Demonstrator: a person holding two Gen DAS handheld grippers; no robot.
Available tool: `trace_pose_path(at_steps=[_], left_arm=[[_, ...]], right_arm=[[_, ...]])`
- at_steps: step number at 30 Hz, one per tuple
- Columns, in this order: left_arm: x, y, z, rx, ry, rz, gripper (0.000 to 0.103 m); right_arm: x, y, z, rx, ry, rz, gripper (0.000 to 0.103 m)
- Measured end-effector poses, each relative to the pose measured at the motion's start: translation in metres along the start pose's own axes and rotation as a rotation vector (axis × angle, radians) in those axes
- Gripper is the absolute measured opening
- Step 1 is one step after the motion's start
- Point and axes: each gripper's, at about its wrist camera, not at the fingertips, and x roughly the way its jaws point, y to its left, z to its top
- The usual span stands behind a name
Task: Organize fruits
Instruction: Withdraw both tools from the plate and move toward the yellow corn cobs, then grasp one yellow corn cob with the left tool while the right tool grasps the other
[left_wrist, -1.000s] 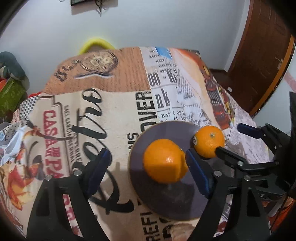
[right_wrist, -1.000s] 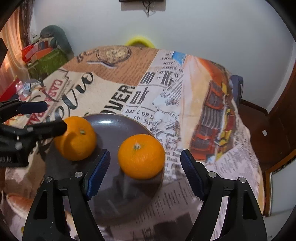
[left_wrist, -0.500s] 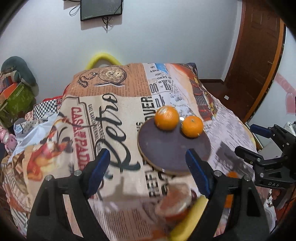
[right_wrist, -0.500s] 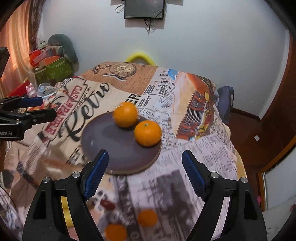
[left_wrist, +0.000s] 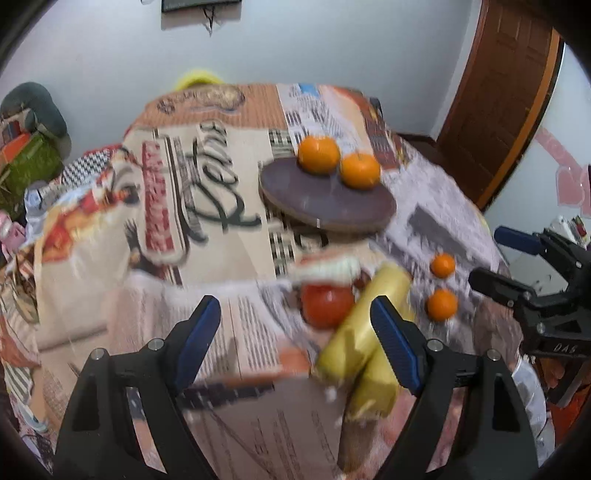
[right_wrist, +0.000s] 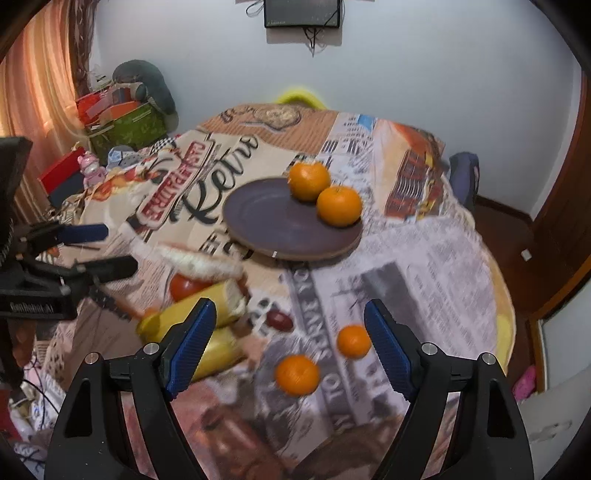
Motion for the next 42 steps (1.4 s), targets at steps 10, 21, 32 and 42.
trace_pose_path(at_steps=[10,21,32,42], left_arm=[[0.029,-0.007,-0.042,0.008,0.127,-0.089,0.067],[0.055,-0.021,-0.024,0.018,0.138,-0.135,0.066],[0.061,-0.035,-0.027,0.041,0.15,-0.15,0.045],[0.017,-0.02,-0.062,0.026,0.127,-0.099,0.04]], right_arm=[[0.016,0.006,-0.03,0.01,0.074,0.012,0.08],[0.022,-0.001,-0.033,0.031,0.085,0.012,0.08],[0.024,-0.008,-0.036,0.06,0.097,0.028,0.08],[0.023,0.003,-0.045,0.033,0.116,0.028,0.08]])
